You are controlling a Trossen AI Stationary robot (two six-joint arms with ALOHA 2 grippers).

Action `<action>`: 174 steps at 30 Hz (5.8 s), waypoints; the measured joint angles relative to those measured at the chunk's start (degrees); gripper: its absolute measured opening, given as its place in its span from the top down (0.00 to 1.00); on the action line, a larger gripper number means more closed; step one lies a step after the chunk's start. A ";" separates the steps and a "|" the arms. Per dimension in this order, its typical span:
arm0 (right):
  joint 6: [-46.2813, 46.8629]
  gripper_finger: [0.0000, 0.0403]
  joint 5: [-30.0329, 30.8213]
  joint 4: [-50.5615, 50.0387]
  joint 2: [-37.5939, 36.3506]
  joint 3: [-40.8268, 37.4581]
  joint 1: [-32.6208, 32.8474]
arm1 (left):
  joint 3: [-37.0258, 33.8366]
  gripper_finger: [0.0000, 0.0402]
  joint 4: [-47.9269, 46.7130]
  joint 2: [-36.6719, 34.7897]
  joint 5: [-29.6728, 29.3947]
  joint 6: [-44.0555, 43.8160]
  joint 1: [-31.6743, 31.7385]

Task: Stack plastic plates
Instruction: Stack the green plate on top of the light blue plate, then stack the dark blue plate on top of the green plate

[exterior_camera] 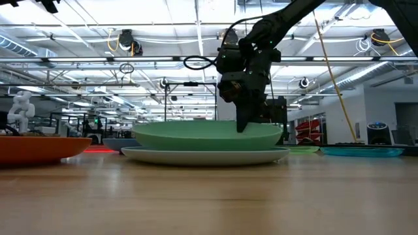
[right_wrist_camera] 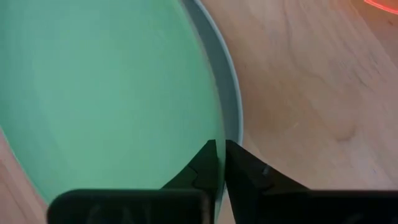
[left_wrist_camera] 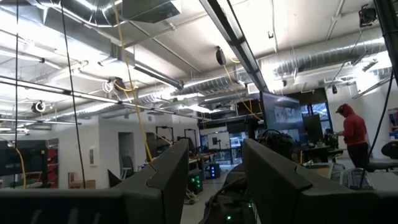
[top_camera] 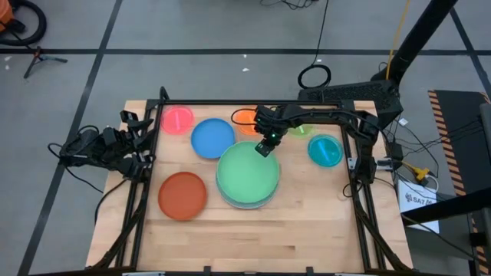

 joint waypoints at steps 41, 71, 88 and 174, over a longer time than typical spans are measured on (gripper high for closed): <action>-7.56 0.70 9.29 17.91 -24.23 -17.14 11.44 | 0.06 0.60 -7.84 0.32 -1.53 -10.11 0.00; -18.55 0.70 12.19 29.28 -48.19 -35.10 12.35 | 10.56 0.60 -23.56 32.01 -15.04 -38.21 12.30; -19.52 0.70 12.28 24.83 -48.17 -35.10 12.35 | 30.55 0.60 -51.10 63.07 14.07 -22.38 34.88; -17.73 0.70 12.28 23.45 -48.15 -35.10 12.37 | 31.26 0.78 -36.85 93.79 33.31 5.51 60.28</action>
